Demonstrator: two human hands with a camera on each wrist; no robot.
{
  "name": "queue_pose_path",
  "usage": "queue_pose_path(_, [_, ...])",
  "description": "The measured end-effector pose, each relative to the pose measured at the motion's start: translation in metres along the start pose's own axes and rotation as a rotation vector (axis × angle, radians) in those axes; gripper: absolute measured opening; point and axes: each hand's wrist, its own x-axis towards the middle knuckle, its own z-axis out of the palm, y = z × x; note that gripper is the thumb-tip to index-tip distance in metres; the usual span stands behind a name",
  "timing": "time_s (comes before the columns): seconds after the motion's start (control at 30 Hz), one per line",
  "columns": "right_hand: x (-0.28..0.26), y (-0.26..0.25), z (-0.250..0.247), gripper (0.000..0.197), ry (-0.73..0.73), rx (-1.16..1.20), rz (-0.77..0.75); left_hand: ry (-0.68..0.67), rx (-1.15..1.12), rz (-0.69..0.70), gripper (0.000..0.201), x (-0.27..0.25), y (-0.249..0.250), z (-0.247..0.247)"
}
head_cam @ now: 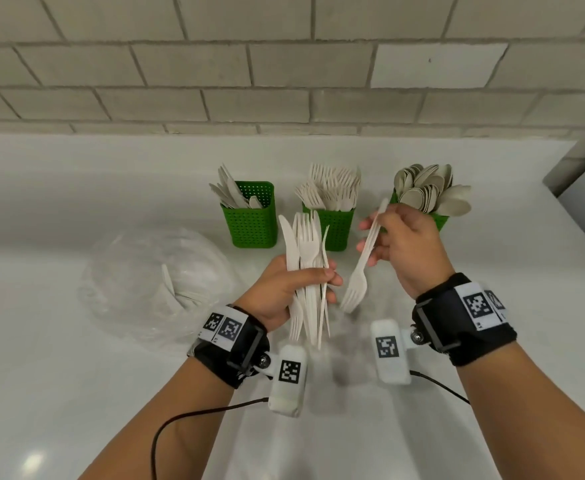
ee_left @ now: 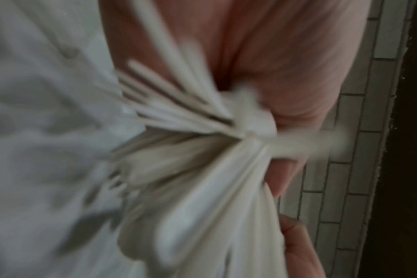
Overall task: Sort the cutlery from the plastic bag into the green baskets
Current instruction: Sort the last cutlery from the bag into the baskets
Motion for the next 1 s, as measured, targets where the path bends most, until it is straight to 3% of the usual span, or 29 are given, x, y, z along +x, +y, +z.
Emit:
queue_pose_path(0.13, [0.002,0.003,-0.006,0.021,0.068,0.229,0.014,0.07,-0.139,0.032,0.013,0.003,0.001,-0.007])
queue_pose_path(0.3, [-0.004,0.01,-0.009,0.022,-0.008,0.367,-0.07,0.233,-0.305,0.012,0.01,0.01,0.004,-0.015])
queue_pose_path(0.37, [-0.011,0.02,-0.006,0.026,-0.07,0.304,-0.136,0.249,-0.339,-0.011,0.007,0.012,0.006,-0.014])
queue_pose_path(0.5, [-0.026,0.05,0.001,0.035,-0.138,-0.054,-0.192,0.199,-0.276,0.009,0.009,0.014,0.008,-0.01])
queue_pose_path(0.63, [-0.034,0.051,0.004,0.024,-0.28,-0.06,-0.075,0.291,-0.157,0.092,0.015,0.017,0.0,-0.012])
queue_pose_path(0.73, [-0.035,0.035,0.006,0.013,-0.377,0.094,0.175,0.269,-0.027,0.169,0.011,0.014,-0.004,-0.015])
queue_pose_path(0.87, [-0.027,0.033,0.016,0.023,-0.326,0.096,0.367,0.117,0.141,0.176,0.021,0.008,-0.005,-0.011])
queue_pose_path(1.0, [-0.018,0.031,0.015,0.012,-0.134,0.095,0.39,0.145,0.019,0.104,0.016,0.005,-0.004,-0.014])
